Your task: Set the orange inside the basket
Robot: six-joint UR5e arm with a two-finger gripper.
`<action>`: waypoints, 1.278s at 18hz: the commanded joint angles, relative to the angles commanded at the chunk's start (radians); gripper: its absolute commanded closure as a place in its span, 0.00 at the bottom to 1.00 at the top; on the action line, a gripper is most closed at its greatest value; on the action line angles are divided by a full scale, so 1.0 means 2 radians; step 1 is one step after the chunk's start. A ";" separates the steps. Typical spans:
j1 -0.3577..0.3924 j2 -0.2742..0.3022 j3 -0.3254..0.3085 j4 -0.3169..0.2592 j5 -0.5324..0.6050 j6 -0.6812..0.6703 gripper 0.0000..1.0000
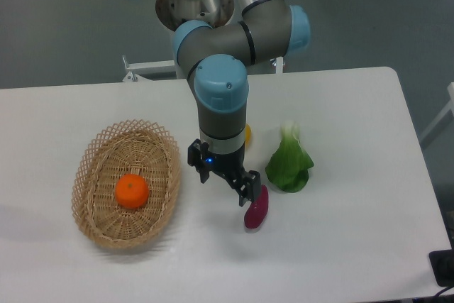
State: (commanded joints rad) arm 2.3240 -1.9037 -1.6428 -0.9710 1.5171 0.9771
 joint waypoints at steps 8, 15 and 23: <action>0.011 -0.008 0.015 0.005 0.002 0.005 0.00; 0.011 -0.008 0.008 0.003 0.003 0.012 0.00; 0.009 -0.002 -0.004 0.004 0.003 0.012 0.00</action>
State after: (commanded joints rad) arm 2.3424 -1.9083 -1.6505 -0.9633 1.5232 1.0002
